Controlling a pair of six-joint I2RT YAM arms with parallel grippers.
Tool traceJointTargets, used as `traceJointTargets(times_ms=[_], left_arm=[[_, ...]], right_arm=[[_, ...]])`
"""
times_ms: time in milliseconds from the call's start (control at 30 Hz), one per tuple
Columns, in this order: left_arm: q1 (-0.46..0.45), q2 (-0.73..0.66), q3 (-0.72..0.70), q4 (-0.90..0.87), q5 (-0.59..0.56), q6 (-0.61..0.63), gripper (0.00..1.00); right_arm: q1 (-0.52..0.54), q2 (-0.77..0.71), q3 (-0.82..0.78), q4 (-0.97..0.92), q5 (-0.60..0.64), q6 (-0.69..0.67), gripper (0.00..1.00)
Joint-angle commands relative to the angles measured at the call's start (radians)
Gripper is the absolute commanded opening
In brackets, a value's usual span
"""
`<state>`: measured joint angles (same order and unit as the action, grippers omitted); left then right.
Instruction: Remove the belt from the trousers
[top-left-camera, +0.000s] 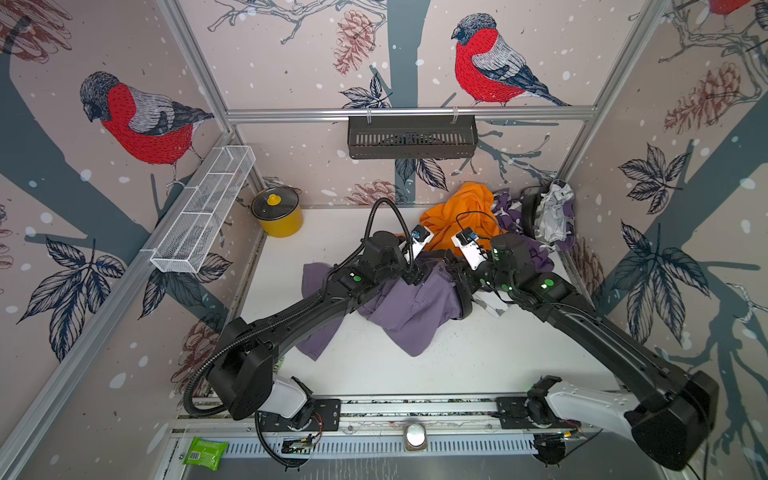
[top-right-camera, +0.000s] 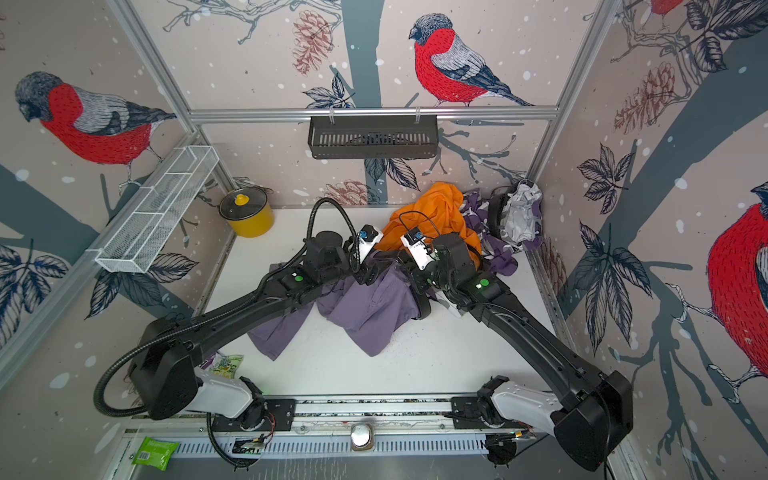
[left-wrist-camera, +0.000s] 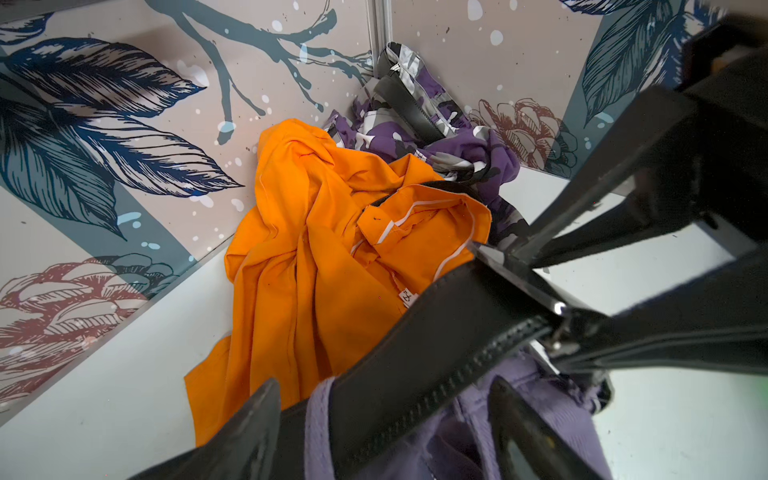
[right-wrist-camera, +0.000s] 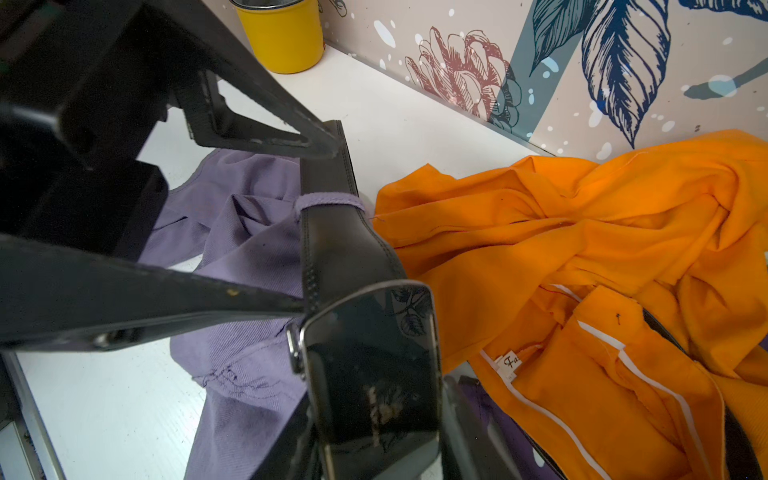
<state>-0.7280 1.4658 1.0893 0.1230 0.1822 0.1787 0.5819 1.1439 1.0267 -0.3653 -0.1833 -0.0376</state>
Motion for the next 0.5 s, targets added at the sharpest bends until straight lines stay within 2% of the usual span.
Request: traceJointTargets(times_ms=[0, 200, 267, 333, 400, 433, 467], left_arm=[[-0.002, 0.027, 0.013, 0.090, -0.020, 0.048, 0.74], [-0.002, 0.065, -0.003, 0.155, -0.126, 0.061, 0.56], [-0.002, 0.070, -0.008, 0.148, -0.189, 0.022, 0.42], [-0.002, 0.059, -0.024, 0.160, -0.193, 0.022, 0.21], [-0.002, 0.039, -0.045, 0.178, -0.190, 0.007, 0.05], [-0.002, 0.028, -0.053, 0.180, -0.184, -0.001, 0.00], [-0.002, 0.019, -0.058, 0.174, -0.182, -0.014, 0.00]], right_arm=[[0.003, -0.012, 0.003, 0.034, -0.042, -0.008, 0.05], [0.000, -0.028, -0.005, 0.025, -0.041, -0.010, 0.05], [-0.006, -0.037, -0.014, 0.026, -0.038, -0.010, 0.05], [-0.009, -0.035, -0.024, 0.028, -0.038, -0.010, 0.05], [-0.010, -0.025, -0.032, 0.032, -0.045, -0.009, 0.05], [-0.011, -0.018, -0.037, 0.038, -0.050, -0.007, 0.06], [-0.010, -0.010, -0.042, 0.044, -0.055, -0.005, 0.06]])
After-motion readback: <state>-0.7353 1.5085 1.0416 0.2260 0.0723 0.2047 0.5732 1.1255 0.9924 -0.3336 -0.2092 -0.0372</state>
